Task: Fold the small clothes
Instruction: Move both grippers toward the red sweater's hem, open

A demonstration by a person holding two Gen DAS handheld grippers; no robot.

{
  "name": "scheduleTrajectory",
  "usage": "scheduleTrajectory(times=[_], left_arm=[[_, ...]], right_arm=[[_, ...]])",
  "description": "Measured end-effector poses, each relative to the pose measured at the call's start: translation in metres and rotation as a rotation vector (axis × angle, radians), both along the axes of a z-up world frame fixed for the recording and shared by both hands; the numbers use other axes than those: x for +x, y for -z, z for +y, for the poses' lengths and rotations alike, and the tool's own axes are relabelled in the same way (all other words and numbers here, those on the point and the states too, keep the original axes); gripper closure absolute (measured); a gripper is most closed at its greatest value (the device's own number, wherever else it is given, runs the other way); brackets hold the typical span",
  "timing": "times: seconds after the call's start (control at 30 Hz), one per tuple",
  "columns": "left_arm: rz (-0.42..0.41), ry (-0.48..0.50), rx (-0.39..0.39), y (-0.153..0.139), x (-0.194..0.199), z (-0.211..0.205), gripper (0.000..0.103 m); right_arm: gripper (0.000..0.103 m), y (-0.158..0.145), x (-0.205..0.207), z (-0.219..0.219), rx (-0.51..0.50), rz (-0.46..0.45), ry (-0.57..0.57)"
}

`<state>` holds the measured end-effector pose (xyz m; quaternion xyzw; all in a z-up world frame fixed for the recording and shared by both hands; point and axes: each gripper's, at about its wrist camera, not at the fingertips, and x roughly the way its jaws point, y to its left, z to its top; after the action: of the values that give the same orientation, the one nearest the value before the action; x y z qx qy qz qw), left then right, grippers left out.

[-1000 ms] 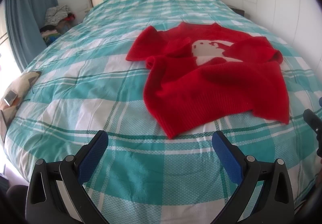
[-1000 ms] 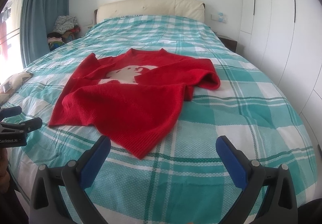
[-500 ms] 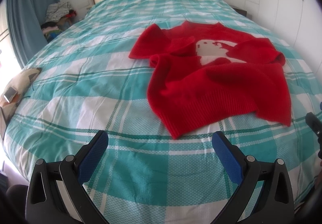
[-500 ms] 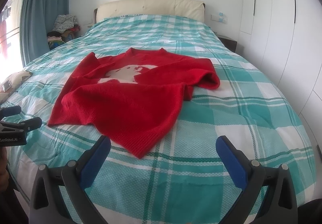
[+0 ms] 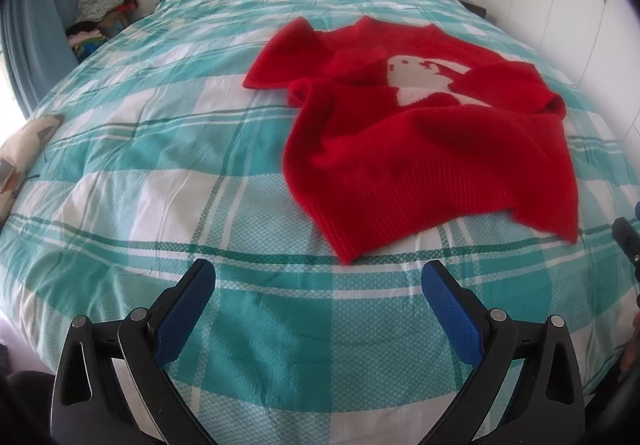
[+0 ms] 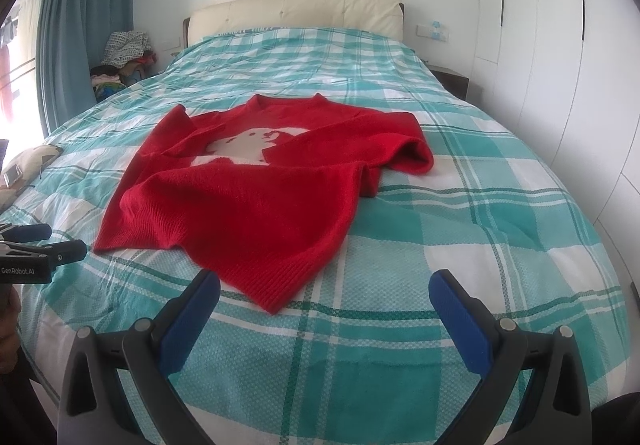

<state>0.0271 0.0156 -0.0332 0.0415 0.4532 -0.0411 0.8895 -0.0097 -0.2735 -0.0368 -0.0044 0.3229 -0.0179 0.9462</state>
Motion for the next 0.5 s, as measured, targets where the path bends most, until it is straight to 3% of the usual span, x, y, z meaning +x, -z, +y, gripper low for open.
scheduleTrajectory(times=[0.1, 0.5], left_arm=[[-0.008, 0.009, 0.023, 0.0, -0.002, -0.005, 0.0], [0.025, -0.031, -0.036, 0.003, 0.008, 0.009, 0.0]], right_arm=[[0.0, 0.001, 0.001, -0.002, 0.009, 0.005, 0.004], [0.0, 0.006, 0.004, -0.007, 0.042, 0.038, 0.006]])
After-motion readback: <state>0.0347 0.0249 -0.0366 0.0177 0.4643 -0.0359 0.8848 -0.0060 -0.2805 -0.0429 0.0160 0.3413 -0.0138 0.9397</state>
